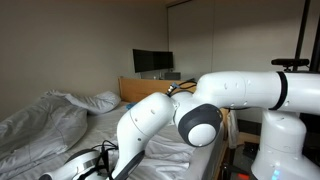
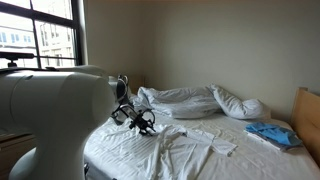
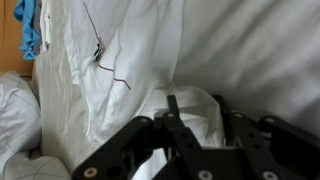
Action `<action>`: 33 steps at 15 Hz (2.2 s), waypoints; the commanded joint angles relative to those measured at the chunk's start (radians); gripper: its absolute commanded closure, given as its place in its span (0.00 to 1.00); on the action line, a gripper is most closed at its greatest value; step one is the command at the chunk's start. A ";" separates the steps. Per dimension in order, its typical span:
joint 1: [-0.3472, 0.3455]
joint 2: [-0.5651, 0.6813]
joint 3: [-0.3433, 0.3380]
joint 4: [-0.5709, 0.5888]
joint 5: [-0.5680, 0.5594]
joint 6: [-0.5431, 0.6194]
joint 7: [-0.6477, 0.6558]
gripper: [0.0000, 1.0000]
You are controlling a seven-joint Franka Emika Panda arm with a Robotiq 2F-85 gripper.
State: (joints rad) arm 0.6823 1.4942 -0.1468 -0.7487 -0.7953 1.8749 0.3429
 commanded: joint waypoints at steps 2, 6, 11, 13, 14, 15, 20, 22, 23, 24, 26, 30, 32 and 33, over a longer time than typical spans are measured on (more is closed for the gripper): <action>0.003 0.000 0.004 0.003 0.001 0.014 -0.021 0.93; 0.004 -0.001 0.004 0.011 0.005 0.016 -0.019 0.95; 0.002 -0.002 0.001 0.060 0.014 0.013 -0.004 0.93; -0.004 -0.002 0.004 0.097 0.026 0.012 0.002 0.93; -0.008 -0.003 0.003 0.115 0.033 0.011 0.010 0.93; -0.012 -0.004 0.005 0.133 0.044 0.009 0.011 0.93; -0.042 -0.007 0.005 0.214 0.133 -0.004 0.033 0.93; -0.060 -0.008 0.004 0.245 0.185 -0.011 0.034 0.93; -0.071 -0.008 0.003 0.261 0.211 -0.015 0.035 0.93; -0.081 -0.008 0.002 0.275 0.239 -0.021 0.035 0.93; -0.103 -0.009 -0.005 0.304 0.292 -0.033 0.040 0.93; -0.155 -0.009 -0.015 0.356 0.385 -0.069 0.072 0.93; -0.188 -0.009 -0.011 0.380 0.425 -0.086 0.096 0.93; -0.203 -0.009 -0.011 0.388 0.440 -0.092 0.110 0.93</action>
State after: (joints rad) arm 0.5167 1.4848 -0.1572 -0.3950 -0.4154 1.8149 0.4140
